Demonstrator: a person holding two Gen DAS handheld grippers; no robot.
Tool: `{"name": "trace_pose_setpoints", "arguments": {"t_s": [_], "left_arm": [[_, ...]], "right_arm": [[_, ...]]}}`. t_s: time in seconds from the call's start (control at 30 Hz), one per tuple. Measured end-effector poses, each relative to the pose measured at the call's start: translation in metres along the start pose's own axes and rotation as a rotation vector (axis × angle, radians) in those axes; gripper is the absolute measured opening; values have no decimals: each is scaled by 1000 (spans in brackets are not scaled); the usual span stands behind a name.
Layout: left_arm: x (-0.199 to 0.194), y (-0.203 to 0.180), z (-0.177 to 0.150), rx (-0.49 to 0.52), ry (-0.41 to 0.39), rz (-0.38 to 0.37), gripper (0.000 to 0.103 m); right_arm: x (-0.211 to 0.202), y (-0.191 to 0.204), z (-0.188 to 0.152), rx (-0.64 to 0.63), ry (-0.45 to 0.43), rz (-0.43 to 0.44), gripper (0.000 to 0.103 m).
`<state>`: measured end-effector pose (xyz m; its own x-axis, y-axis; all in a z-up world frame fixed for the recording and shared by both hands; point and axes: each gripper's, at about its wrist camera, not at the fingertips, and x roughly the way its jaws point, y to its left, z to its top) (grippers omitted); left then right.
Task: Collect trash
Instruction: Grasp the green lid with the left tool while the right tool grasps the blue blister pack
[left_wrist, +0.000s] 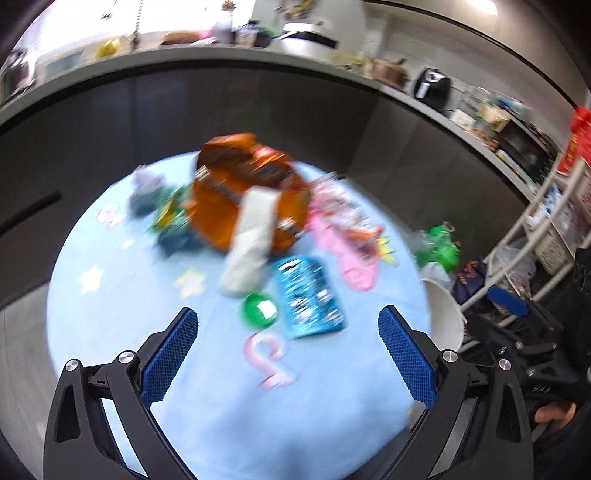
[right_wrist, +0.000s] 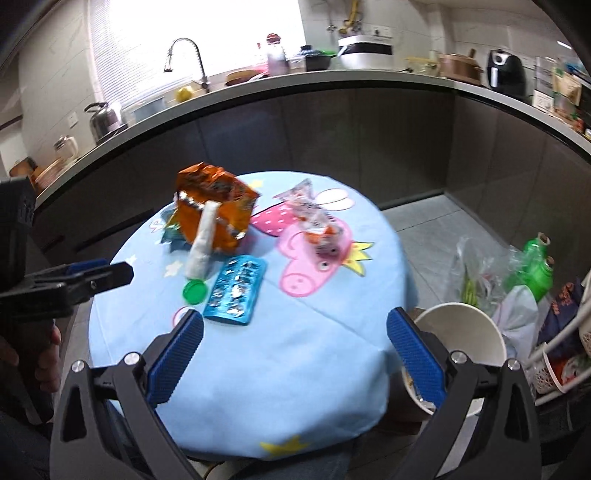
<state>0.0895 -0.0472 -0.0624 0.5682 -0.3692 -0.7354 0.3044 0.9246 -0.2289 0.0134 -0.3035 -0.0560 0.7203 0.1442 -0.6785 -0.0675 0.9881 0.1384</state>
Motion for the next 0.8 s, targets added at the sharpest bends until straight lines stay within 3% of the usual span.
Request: {"name": "trace_pose_setpoints", "arguments": {"t_s": [0.2,0.5,0.63,0.8], "left_arm": [[-4,37,-22,-53,29,25,94],[-7,62,-29,-93,23,8,88],[-7,67,-30,-96,24,-3,85],[-6,68,-30,-83,21,-23,81]], "right_arm": [[38,32,1,-19,69,62,100],[128,70,7,-14,228,-12,99],[161,86,7,-67,268,-87,86],[175,91,4,-98,284,-118,85]]}}
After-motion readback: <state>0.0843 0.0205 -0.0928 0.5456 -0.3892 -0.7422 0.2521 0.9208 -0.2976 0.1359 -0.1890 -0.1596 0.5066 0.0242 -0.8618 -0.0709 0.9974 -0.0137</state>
